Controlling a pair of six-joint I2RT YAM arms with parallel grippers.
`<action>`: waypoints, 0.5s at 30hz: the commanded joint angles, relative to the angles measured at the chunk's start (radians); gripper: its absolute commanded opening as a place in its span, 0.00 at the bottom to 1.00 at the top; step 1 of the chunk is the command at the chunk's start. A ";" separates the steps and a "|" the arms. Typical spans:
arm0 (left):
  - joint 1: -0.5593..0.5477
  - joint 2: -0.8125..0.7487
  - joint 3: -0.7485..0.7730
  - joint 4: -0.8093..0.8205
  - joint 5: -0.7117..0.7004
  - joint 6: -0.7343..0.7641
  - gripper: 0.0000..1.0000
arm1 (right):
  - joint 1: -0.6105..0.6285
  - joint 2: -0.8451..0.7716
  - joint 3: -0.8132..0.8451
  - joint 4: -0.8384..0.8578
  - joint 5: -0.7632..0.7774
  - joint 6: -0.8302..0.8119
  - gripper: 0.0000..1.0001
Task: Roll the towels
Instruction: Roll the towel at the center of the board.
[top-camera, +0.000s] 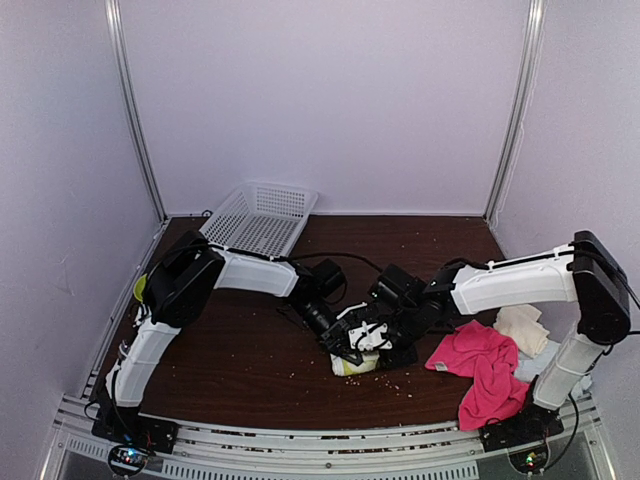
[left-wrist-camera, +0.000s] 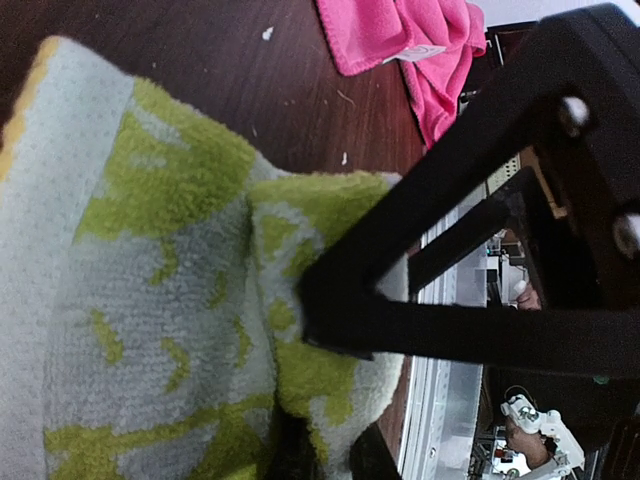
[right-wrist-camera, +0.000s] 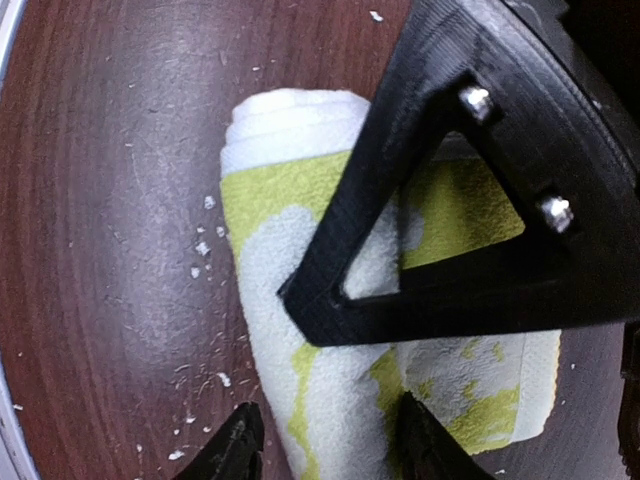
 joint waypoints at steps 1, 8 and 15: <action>-0.012 0.065 -0.015 -0.073 -0.111 0.001 0.02 | 0.005 0.052 -0.006 0.028 0.017 -0.013 0.39; 0.027 -0.069 -0.093 -0.009 -0.241 0.007 0.26 | -0.017 0.108 0.016 -0.040 -0.028 -0.004 0.13; 0.091 -0.397 -0.290 0.182 -0.565 -0.032 0.46 | -0.139 0.258 0.168 -0.278 -0.278 0.034 0.06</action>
